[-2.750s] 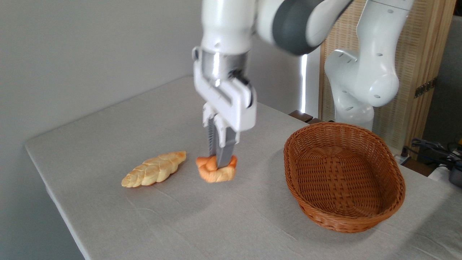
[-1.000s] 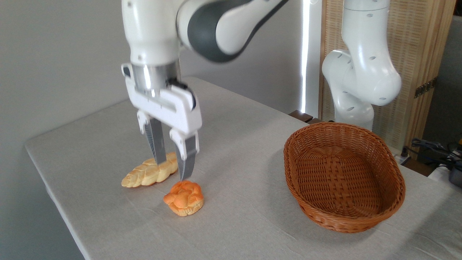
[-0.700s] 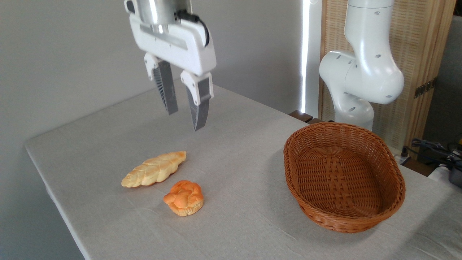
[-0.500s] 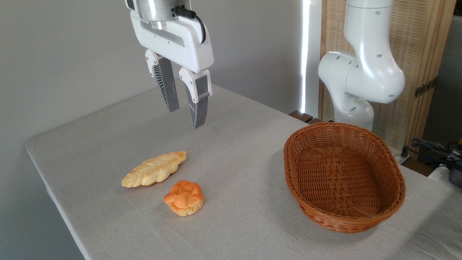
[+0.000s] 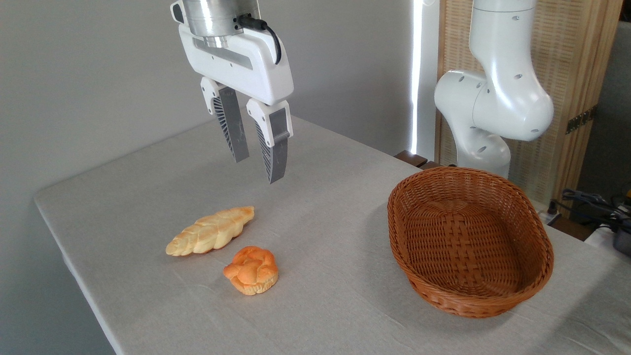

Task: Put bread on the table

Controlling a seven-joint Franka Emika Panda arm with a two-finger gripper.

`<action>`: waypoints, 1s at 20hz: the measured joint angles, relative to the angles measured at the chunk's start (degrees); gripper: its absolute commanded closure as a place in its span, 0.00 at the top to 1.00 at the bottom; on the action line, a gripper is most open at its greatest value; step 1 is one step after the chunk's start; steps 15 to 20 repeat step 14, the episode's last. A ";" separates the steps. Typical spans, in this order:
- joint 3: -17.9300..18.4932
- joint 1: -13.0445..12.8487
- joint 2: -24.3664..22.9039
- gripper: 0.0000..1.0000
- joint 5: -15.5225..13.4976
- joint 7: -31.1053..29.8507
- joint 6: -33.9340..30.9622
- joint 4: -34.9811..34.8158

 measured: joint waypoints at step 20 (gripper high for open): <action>-0.18 0.10 0.00 1.00 1.89 -0.62 0.00 0.17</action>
